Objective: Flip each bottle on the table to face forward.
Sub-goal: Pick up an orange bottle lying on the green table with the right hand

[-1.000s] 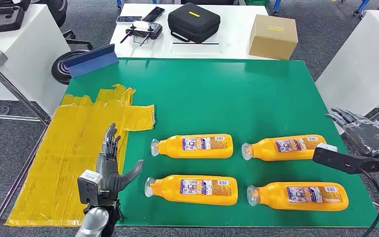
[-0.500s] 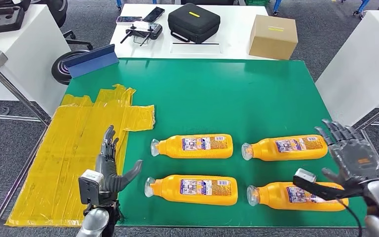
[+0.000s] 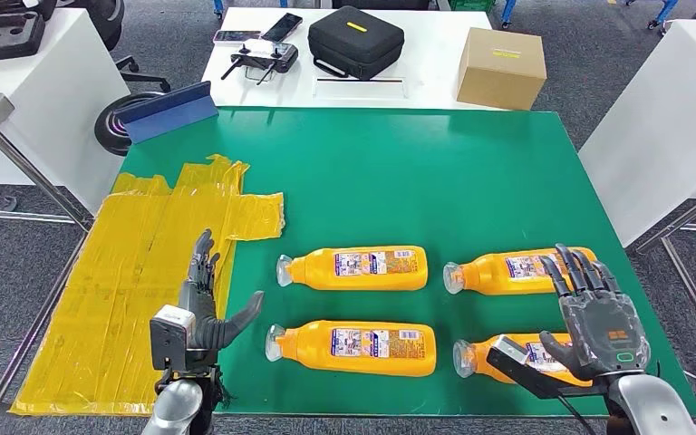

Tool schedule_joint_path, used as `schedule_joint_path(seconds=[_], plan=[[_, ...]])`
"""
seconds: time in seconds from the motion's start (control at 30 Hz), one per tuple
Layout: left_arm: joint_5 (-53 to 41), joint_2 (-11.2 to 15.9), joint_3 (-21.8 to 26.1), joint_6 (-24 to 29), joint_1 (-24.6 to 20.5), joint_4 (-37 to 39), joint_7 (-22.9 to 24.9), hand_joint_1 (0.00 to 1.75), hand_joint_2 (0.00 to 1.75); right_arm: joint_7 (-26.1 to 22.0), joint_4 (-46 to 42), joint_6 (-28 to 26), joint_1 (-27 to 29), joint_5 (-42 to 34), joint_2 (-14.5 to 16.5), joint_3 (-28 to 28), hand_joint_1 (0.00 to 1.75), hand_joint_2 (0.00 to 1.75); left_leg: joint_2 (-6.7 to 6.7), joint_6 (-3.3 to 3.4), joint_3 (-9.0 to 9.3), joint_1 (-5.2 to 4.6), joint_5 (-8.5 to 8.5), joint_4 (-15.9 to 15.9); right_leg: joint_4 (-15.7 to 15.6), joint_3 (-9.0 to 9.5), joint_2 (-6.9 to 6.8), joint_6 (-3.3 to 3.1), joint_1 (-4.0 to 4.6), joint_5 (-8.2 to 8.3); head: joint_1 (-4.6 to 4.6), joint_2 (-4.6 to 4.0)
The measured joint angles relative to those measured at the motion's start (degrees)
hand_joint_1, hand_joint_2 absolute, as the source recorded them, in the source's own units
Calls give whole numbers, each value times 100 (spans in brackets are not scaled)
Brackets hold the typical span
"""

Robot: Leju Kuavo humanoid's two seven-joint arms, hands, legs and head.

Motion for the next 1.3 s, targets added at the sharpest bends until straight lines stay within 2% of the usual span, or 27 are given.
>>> schedule_joint_path(seconds=[0.2,0.33,0.5,0.67,0.87,1.3], plan=[[-39,-7,52,-35,-6,26,30,0,175,-91,-8,89,75,-9,157,-2,0,175,0,0,0,-1,0,0,0,1,0,0,-1,0,2,0],[-131,-32,121,-87,-18,101,113,0,175,-305,74,632,129,-172,483,-151,0,175,-1,1,-1,-8,0,1,0,1,2,1,-7,1,2,0],[-145,-39,152,-92,-18,128,148,0,175,-455,359,1030,43,-428,484,-503,0,175,-1,1,-1,-8,0,1,0,1,1,1,-7,1,1,0],[-137,-48,175,-118,-39,158,174,0,175,-560,710,1304,-109,-590,304,-798,0,175,0,2,-1,-9,0,2,0,2,2,2,-8,2,2,0],[-81,-50,174,-145,-105,264,148,0,175,-666,1133,1671,-360,-888,-101,-1013,0,175,1,2,1,-10,1,3,-1,3,3,3,-9,3,2,0],[32,-49,161,-137,-241,504,60,0,175,-697,1589,2097,-584,-1270,-756,-1097,0,175,1,4,11,-10,1,3,-1,14,3,4,-9,4,2,0]])
